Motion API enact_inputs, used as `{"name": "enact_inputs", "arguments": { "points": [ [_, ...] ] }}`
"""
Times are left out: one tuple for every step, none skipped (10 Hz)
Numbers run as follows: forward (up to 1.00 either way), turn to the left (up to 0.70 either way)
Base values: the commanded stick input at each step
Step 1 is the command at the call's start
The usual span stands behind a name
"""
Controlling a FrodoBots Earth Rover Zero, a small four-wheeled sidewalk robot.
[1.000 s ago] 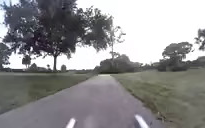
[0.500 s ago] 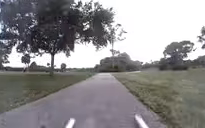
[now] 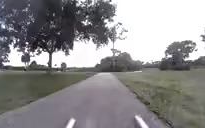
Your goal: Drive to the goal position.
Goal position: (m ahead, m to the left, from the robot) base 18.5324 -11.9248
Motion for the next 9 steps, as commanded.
{"name": "enact_inputs", "arguments": {
  "points": [
    [0.85,0.0],
    [0.85,0.0],
    [0.85,0.0],
    [0.85,0.0],
    [0.85,0.0],
    [0.85,0.0],
    [0.85,0.0],
    [0.85,0.0],
    [0.85,0.0]
  ]
}}
